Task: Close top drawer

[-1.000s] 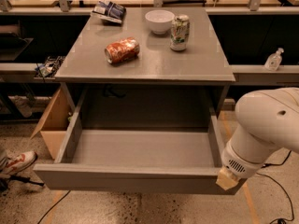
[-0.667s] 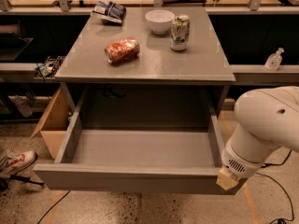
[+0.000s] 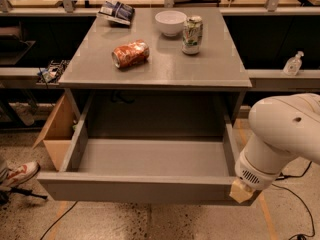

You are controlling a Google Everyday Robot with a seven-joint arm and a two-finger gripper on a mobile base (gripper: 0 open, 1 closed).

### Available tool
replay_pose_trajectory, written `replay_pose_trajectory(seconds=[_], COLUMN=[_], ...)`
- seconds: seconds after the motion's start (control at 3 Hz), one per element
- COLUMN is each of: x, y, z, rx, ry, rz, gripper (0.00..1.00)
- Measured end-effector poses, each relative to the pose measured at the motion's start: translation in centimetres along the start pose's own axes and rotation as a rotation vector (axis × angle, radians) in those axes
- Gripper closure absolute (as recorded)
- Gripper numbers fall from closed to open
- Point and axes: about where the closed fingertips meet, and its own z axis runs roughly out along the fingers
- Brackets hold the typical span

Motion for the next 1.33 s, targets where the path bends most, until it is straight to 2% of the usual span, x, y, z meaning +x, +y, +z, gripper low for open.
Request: replay_pose_trajectory(seconds=[0.33, 0.67, 1.0, 1.33], x=[-0.9, -3.2, -6.1, -8.6], y=[0.0, -0.2, -1.1, -2.5], z=[0.6, 1.3, 1.2, 1.0], rx=[0.034, 0.11, 0.182, 0.245], ry=[-0.051, -0.172, -0.295, -0.411], rz=[-0.003, -0.033, -0.068, -0.078], gripper=[1.0, 1.0, 1.0, 1.0])
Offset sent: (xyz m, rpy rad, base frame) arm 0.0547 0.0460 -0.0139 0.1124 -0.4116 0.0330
